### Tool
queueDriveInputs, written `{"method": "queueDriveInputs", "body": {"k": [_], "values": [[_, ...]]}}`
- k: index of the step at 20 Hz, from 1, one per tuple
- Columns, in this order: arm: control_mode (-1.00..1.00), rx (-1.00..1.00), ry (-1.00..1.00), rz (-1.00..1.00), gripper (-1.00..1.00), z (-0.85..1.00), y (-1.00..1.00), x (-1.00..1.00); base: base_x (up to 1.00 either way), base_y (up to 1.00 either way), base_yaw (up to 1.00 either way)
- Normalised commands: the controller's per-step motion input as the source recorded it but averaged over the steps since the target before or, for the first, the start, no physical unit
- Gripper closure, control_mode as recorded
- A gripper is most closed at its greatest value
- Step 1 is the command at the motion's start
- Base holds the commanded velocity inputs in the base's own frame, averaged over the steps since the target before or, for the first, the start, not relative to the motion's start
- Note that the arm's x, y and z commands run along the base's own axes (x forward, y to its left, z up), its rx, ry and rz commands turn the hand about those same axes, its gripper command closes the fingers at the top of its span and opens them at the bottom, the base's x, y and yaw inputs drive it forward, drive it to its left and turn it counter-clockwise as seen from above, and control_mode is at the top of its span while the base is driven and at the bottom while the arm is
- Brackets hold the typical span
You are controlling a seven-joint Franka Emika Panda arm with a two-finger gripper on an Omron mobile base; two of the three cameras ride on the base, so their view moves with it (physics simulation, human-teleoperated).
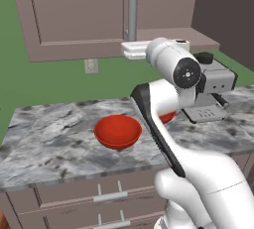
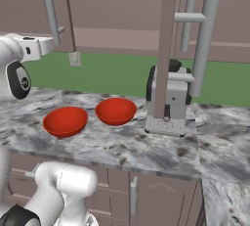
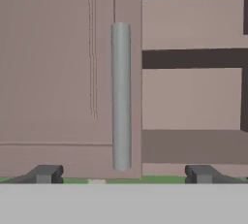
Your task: Open the cabinet. Pick the bowls from the counter and place them in the cabinet. Then close the cabinet.
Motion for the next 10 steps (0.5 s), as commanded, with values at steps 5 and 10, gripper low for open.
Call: {"method": "queueDriveInputs", "body": {"k": [5, 10], "values": [[-1.00, 0.00, 0.00, 0.04, -1.00, -0.33, 0.00, 0.61, 0.00, 0.00, 0.00], [-1.00, 0.08, 0.00, 0.15, -1.00, -0.32, 0.00, 0.76, 0.00, 0.00, 0.00]]}}
